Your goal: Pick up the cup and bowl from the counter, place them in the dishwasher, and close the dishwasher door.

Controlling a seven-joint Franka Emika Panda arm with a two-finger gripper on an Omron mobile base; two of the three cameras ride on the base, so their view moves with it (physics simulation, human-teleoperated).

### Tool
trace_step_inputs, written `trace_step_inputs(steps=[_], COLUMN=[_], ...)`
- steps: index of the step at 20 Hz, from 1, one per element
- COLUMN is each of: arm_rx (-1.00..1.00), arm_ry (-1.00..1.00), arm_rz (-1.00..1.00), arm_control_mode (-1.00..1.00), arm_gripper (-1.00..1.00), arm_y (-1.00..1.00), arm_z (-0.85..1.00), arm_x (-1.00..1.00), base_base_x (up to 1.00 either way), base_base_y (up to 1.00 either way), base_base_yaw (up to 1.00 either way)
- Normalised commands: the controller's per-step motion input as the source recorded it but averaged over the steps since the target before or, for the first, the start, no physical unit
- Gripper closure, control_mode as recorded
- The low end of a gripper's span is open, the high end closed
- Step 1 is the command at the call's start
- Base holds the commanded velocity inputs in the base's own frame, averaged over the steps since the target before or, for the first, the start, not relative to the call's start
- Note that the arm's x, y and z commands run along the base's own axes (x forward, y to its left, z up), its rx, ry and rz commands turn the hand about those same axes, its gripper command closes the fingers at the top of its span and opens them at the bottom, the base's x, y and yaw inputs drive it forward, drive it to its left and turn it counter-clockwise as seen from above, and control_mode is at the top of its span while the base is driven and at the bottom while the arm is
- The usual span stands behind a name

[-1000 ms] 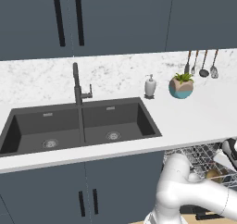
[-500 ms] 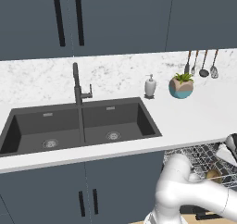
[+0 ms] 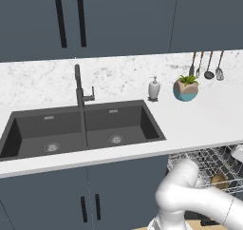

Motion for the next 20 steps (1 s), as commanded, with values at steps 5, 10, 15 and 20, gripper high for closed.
trace_step_inputs(steps=[5,10,15,20], arm_rx=[0.0,0.04,0.08,0.05], arm_ry=[-0.06,-0.15,-0.19,-0.07], arm_rz=[0.0,0.0,0.0,0.0], arm_control_mode=[-1.0,-1.0,-1.0,-1.0], arm_gripper=[-1.0,-1.0,-1.0,-1.0], arm_y=[0.0,-0.03,-0.05,0.0], arm_z=[0.14,0.43,0.46,0.25], arm_x=[-0.18,-0.2,-0.13,-0.16], base_base_x=[0.0,0.0,0.0,0.0], base_base_y=[0.0,0.0,0.0,0.0], base_base_yaw=[0.0,0.0,0.0,0.0])
